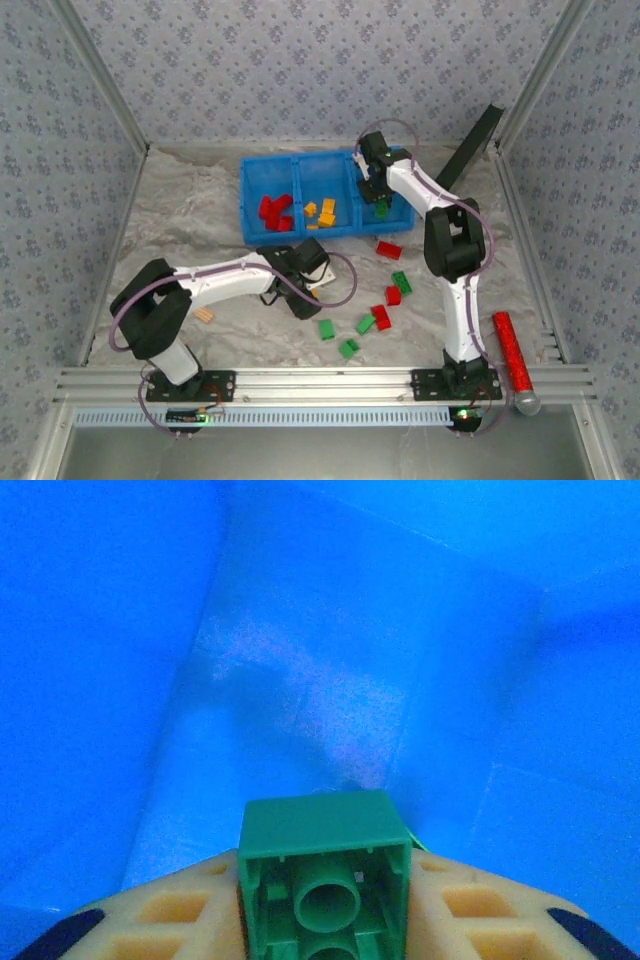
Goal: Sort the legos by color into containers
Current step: Place the lego in the container, then pick up the lego from the center of the table.
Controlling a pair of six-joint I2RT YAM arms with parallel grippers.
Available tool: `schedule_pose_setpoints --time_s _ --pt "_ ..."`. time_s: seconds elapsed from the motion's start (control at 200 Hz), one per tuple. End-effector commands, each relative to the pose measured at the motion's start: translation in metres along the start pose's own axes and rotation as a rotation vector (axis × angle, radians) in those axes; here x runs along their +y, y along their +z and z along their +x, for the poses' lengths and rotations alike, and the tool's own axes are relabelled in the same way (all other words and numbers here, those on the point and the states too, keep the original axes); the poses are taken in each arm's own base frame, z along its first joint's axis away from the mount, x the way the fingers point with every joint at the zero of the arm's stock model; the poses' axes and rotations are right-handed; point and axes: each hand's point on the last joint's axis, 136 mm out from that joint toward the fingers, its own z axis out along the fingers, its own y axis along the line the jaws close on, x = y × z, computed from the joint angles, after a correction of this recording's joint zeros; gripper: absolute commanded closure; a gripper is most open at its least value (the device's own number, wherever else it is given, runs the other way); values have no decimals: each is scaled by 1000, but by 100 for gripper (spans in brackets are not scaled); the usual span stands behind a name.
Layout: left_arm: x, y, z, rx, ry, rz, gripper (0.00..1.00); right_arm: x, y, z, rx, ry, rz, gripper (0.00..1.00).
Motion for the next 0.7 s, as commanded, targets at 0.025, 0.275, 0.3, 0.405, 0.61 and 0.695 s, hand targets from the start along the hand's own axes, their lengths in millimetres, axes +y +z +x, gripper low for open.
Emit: schedule_pose_setpoints --time_s 0.025,0.275,0.3,0.405,0.61,0.695 --pt "-1 11 -1 4 30 -6 22 8 -7 -2 2 -15 -34 57" --pt "-3 21 -3 10 29 2 24 19 -23 -8 -2 -49 -70 48" --pt "-3 21 -3 14 30 6 25 19 -25 -9 -4 -50 -70 48" --pt "-5 26 0 35 29 16 32 16 -44 -15 -30 -46 -51 48" --pt "-7 26 4 48 19 26 59 3 -101 -14 -94 -11 -6 45" --pt "-3 21 3 53 12 11 66 -2 -128 -3 -132 17 8 40"
